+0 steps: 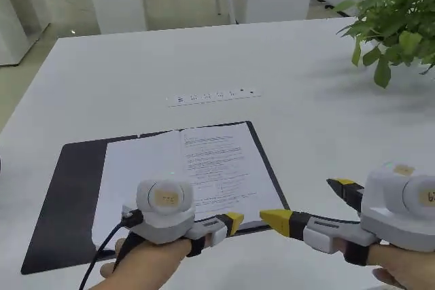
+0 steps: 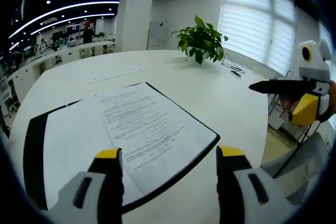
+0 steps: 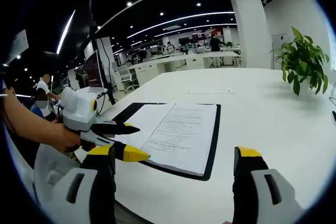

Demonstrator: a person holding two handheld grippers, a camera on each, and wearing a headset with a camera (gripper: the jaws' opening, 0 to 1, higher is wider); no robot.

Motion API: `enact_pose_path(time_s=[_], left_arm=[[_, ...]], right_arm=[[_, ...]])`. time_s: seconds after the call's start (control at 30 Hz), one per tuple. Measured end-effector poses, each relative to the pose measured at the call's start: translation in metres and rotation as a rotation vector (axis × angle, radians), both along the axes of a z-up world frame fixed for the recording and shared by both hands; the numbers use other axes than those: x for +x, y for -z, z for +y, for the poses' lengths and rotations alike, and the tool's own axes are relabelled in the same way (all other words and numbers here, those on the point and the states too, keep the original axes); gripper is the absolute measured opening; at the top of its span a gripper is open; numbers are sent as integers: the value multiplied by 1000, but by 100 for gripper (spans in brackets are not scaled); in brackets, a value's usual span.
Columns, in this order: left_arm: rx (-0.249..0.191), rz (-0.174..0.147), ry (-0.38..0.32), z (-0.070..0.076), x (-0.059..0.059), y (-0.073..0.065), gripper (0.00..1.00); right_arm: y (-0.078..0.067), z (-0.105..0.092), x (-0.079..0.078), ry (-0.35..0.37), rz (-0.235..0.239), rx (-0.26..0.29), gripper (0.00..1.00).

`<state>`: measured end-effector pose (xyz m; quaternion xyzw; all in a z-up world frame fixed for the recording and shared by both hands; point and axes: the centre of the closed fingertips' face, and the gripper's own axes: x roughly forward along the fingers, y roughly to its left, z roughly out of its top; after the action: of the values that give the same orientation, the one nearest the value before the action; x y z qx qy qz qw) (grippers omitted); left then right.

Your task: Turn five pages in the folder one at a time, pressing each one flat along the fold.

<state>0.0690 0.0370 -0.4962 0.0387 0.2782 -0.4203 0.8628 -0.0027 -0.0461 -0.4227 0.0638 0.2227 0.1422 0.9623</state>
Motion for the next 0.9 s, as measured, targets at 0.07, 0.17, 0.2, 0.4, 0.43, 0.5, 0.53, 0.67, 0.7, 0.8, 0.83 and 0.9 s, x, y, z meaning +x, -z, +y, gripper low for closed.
enact_pose_path(time_s=[0.07,0.17,0.2,0.4,0.43,0.5,0.53,0.67,0.7,0.8,0.83,0.9], left_arm=[[-1,1,1,-10,0,6,72],[7,-3,5,-22,2,14,70],[9,-7,5,-27,3,16,70],[12,-20,-3,-47,12,28,68],[15,-31,-4,-50,14,30,68],[29,-24,-9,-53,15,38,67],[43,-26,-11,-53,15,41,66],[85,-62,-19,-51,17,49,63],[85,-65,-26,-51,17,50,62],[98,-87,-31,-50,18,52,61],[102,-95,-29,-50,18,52,61],[104,-104,-33,-49,19,53,60]], right_arm=[[1,-1,1,4,6,3,93],[2,-2,2,10,5,15,93],[3,-3,2,14,7,16,93],[6,-8,2,35,12,37,92],[6,-9,2,38,11,40,92],[8,-10,1,45,13,48,92],[9,-11,0,49,15,51,92],[12,-11,-1,56,22,64,92],[12,-11,-1,57,21,66,91],[14,-13,0,65,28,70,90],[14,-13,0,68,28,74,90],[15,-13,1,72,27,80,90]])
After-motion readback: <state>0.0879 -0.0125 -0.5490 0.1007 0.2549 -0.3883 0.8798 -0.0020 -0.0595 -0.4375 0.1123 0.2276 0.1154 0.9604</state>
